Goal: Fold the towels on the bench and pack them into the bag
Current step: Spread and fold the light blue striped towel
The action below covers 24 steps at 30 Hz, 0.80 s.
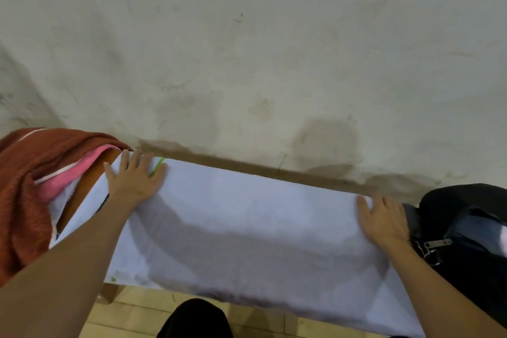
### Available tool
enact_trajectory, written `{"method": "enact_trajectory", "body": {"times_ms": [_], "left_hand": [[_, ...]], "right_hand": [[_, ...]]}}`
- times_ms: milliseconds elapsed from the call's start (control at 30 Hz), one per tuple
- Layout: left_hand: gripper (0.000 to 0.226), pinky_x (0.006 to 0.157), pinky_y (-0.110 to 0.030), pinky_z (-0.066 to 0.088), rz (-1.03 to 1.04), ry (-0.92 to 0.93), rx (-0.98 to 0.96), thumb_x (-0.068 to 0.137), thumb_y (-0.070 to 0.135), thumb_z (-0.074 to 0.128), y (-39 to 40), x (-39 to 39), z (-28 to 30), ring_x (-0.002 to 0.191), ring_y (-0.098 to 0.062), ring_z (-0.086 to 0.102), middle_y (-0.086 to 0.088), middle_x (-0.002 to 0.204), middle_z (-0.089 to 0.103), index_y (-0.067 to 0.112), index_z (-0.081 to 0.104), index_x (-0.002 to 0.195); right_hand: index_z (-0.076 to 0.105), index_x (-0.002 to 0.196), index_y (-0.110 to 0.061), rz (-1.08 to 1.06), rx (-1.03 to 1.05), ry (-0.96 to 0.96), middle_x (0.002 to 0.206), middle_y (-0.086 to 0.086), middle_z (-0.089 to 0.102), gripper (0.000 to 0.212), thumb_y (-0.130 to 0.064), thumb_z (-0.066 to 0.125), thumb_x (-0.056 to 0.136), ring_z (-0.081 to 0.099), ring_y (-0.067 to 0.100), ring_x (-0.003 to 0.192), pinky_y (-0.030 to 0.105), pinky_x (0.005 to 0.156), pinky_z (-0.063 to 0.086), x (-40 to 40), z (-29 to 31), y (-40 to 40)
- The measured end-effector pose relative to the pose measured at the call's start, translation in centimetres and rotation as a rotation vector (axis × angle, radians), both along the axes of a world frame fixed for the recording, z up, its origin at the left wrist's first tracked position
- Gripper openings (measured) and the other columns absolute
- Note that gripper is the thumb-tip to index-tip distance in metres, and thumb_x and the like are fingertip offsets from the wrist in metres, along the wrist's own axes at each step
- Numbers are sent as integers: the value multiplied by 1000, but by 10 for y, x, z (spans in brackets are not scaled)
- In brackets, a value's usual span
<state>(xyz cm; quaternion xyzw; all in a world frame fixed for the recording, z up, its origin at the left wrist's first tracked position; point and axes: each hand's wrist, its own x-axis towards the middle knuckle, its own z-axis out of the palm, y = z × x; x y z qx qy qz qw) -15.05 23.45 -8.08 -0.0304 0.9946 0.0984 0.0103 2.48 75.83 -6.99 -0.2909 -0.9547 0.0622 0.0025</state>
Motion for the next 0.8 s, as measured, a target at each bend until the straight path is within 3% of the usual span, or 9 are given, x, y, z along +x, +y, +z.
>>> {"method": "enact_trajectory", "body": {"times_ms": [167, 300, 400, 500, 600, 700, 800], "left_hand": [[60, 115, -64, 0, 15, -86, -34, 94, 68, 24, -4, -9, 2, 151, -21, 3, 6, 160, 19, 33, 35, 142], [72, 116, -60, -9, 33, -197, -34, 95, 70, 18, 5, 3, 13, 152, -20, -9, 3, 165, -3, 34, 9, 156], [70, 117, -60, -7, -21, -148, -33, 96, 68, 20, 15, 32, 19, 151, -19, -8, 3, 165, -5, 36, 6, 156], [69, 117, -59, -6, -106, -130, -69, 96, 67, 20, 27, 74, 23, 151, -19, -8, 5, 165, -7, 37, 3, 156], [71, 116, -59, -8, -121, -131, -43, 95, 69, 20, 33, 107, 21, 152, -21, -10, 2, 165, -6, 37, 2, 156], [78, 117, -60, -8, -160, -155, -44, 87, 76, 7, 37, 119, 11, 151, -24, -13, 0, 165, -11, 40, -4, 155], [75, 117, -60, -9, -146, -147, -51, 89, 75, 9, 40, 111, 8, 151, -23, -15, 1, 165, -13, 41, -7, 155]], "right_hand": [[53, 125, -1, -8, -5, -53, 132, 24, 55, 62, -53, 26, 102, 46, 36, 124, 42, 110, 28, -8, 4, 3], [51, 129, 2, -1, 11, -88, 136, 26, 52, 65, -50, 23, 102, 44, 39, 127, 44, 112, 26, -7, 7, 1], [50, 130, 1, 35, 33, 17, 133, 27, 53, 55, -42, 32, 102, 47, 44, 124, 52, 111, 30, -3, 6, -6], [50, 133, -4, 122, 36, 85, 139, 22, 51, 56, -41, 28, 99, 47, 43, 127, 57, 112, 28, 5, 7, -26], [37, 148, -13, 162, -31, 39, 155, 14, 34, 58, -47, 26, 102, 27, 34, 145, 56, 117, 16, 18, 4, -49], [3, 159, -25, 137, -77, -97, 167, 3, 0, 68, -57, 19, 101, -4, 22, 153, 51, 121, -4, 33, -7, -59], [-7, 158, -30, 116, -96, -87, 167, -2, -9, 70, -61, 14, 99, -11, 17, 153, 48, 122, -8, 33, -10, -57]]}}
